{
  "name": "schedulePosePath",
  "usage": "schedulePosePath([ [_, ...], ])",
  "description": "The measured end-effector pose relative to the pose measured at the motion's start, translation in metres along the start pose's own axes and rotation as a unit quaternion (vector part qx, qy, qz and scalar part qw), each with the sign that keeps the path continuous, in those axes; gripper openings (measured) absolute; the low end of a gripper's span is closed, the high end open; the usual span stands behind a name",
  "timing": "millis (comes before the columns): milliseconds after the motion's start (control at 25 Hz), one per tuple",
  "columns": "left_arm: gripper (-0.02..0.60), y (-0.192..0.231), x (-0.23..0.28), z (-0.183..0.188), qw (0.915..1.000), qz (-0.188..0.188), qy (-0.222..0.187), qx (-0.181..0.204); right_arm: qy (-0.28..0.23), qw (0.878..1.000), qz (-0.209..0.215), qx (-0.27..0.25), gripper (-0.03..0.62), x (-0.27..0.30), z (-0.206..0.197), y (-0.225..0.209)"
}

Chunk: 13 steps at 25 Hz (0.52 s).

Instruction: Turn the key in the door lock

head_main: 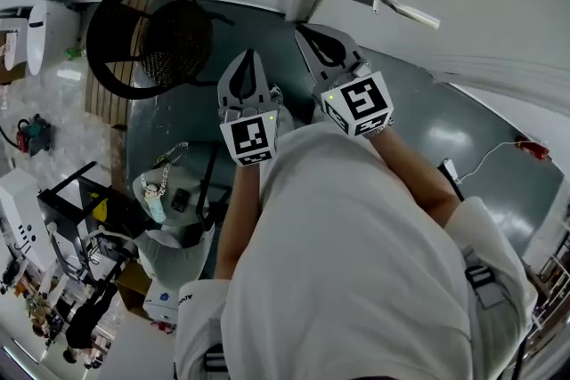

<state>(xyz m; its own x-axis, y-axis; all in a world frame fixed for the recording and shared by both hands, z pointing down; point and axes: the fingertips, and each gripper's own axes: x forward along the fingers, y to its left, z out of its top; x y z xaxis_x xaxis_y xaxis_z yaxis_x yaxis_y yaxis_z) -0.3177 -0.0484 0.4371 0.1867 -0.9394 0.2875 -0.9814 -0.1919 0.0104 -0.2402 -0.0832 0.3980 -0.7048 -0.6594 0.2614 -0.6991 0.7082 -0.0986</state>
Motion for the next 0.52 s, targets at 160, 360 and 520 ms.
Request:
schedulePosePath([
  [160,0.009,-0.023,0.006,0.010,0.9992,-0.041,-0.006,0.001,-0.012,1.000,-0.008,0.002,0.000,-0.017,0.008,-0.008],
  [360,0.009,-0.063,0.013,0.033,0.9939,-0.100,-0.030,0.034,-0.028,1.000,-0.003,-0.008,0.000,-0.051,0.022,-0.028],
  [520,0.009,-0.087,0.019,0.055,0.9901,-0.119,-0.060,0.043,-0.031,0.999,0.001,-0.026,0.000,-0.067,0.030,-0.055],
])
